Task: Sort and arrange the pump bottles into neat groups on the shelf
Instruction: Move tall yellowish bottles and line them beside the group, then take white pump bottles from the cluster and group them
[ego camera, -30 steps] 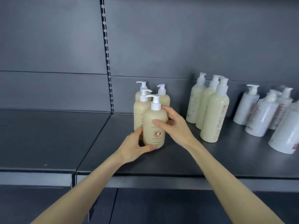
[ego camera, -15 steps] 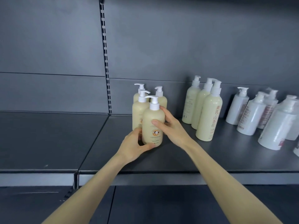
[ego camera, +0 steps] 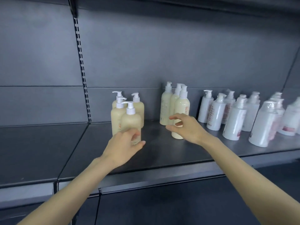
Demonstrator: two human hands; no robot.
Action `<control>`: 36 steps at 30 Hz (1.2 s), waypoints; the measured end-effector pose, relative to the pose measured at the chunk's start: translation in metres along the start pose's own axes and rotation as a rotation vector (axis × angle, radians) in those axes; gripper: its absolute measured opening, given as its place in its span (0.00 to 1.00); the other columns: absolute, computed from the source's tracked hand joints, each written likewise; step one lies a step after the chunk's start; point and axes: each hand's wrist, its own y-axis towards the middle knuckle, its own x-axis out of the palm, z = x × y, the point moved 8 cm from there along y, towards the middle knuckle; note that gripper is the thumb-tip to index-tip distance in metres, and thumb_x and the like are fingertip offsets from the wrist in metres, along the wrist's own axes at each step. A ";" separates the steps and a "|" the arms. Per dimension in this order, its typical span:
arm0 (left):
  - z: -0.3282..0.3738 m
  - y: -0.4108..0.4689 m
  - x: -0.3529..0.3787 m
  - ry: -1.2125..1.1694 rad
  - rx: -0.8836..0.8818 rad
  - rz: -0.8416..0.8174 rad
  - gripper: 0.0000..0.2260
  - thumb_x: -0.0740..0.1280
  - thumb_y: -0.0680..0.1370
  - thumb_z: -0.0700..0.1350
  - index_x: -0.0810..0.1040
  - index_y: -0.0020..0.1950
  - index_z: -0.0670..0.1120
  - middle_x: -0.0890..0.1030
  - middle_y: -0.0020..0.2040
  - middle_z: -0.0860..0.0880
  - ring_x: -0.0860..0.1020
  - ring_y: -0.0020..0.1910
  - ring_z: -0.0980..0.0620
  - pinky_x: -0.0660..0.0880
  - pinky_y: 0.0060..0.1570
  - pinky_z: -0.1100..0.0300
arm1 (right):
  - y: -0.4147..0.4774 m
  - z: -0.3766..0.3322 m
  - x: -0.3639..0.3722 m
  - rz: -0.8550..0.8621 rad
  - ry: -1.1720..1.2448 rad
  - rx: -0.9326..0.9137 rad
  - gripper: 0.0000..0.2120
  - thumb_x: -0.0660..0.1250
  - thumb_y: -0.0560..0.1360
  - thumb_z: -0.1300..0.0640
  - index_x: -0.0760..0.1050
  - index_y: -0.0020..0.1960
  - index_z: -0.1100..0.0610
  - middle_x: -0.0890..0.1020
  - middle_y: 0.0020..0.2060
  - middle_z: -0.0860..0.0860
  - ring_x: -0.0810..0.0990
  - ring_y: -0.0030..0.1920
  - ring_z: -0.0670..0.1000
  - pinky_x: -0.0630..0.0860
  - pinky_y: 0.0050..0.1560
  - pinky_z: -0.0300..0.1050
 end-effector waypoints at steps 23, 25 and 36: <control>0.475 0.056 0.162 0.132 0.677 0.015 0.27 0.62 0.76 0.58 0.61 0.73 0.52 0.70 0.69 0.51 0.66 0.68 0.48 0.60 0.65 0.54 | -0.225 0.226 -0.387 0.350 -0.568 0.276 0.22 0.68 0.74 0.50 0.71 0.66 0.54 0.70 0.65 0.52 0.72 0.63 0.56 0.70 0.64 0.54; 0.510 0.056 0.189 0.117 0.707 0.008 0.27 0.61 0.77 0.58 0.60 0.73 0.52 0.70 0.68 0.51 0.66 0.68 0.49 0.59 0.66 0.54 | -0.240 0.254 -0.413 0.348 -0.584 0.301 0.22 0.68 0.74 0.50 0.71 0.66 0.55 0.69 0.66 0.52 0.71 0.64 0.56 0.69 0.64 0.54; 0.676 0.109 0.307 0.115 0.833 -0.026 0.26 0.61 0.77 0.59 0.61 0.71 0.51 0.74 0.61 0.50 0.68 0.64 0.48 0.60 0.63 0.54 | -0.278 0.386 -0.547 0.456 -0.624 0.385 0.23 0.67 0.75 0.49 0.69 0.67 0.55 0.69 0.67 0.51 0.72 0.64 0.54 0.70 0.62 0.50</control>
